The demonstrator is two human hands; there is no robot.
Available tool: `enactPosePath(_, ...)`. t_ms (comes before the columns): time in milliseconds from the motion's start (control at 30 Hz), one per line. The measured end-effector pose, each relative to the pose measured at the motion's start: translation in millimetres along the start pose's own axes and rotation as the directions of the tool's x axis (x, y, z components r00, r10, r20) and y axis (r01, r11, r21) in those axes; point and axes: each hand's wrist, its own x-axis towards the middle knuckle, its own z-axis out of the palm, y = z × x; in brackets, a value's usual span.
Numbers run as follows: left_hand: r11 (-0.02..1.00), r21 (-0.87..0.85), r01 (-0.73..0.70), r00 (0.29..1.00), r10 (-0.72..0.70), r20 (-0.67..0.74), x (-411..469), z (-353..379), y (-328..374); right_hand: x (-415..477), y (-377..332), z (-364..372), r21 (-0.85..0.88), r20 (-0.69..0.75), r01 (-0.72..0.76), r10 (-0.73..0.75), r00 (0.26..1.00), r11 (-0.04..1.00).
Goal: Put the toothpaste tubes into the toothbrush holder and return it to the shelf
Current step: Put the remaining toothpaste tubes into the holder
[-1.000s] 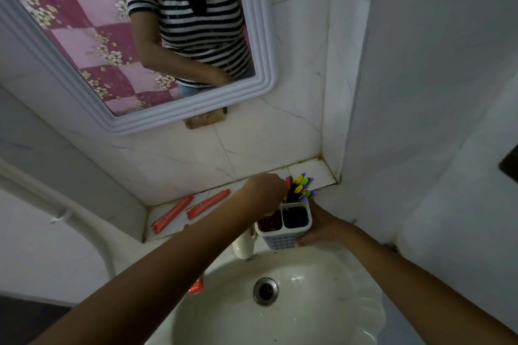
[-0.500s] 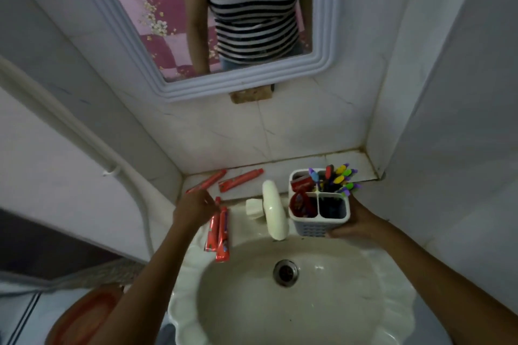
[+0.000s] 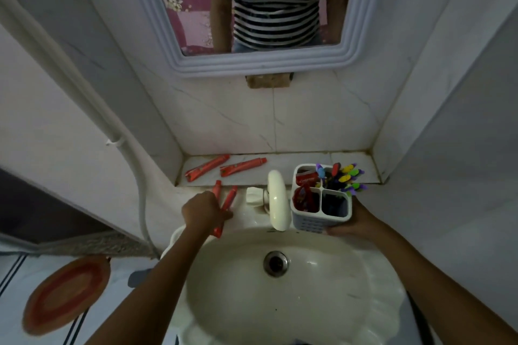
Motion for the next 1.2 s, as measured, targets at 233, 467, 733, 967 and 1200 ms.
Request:
enactPosePath(233, 0.782, -0.519, -0.344, 0.938, 0.266, -0.222, 0.2, -119.7, 40.7, -3.8, -5.4, -0.5, 0.003, -0.008, 0.016, -0.016, 1.000, 1.000)
enactPosePath(467, 0.648, -0.113, -0.753, 0.652, 0.758, -0.002, -51.1, -196.4, 118.0, -7.6, -11.9, -1.3, 0.012, -0.022, -0.010, 0.010, 1.000, 1.000)
enactPosePath(733, 0.615, 0.195, -0.764, 0.641, 0.758, 0.124, -61.9, -117.7, 171.6, -9.7, -12.6, -1.2, 0.058, -0.004, -0.003, 0.003, 1.000, 0.998)
enactPosePath(967, 0.798, -0.227, -0.558, 0.829, 0.527, -0.187, -12.7, -122.5, 103.1, -8.3, -7.1, 0.0, 0.072, -0.006, 0.004, -0.003, 1.000, 0.997)
enactPosePath(1200, 0.997, 0.054, -0.052, 0.989, 0.044, 0.142, 23.2, -28.7, -2.7, -6.4, -0.4, -0.5, 0.053, -0.004, 0.014, -0.014, 1.000, 0.999)
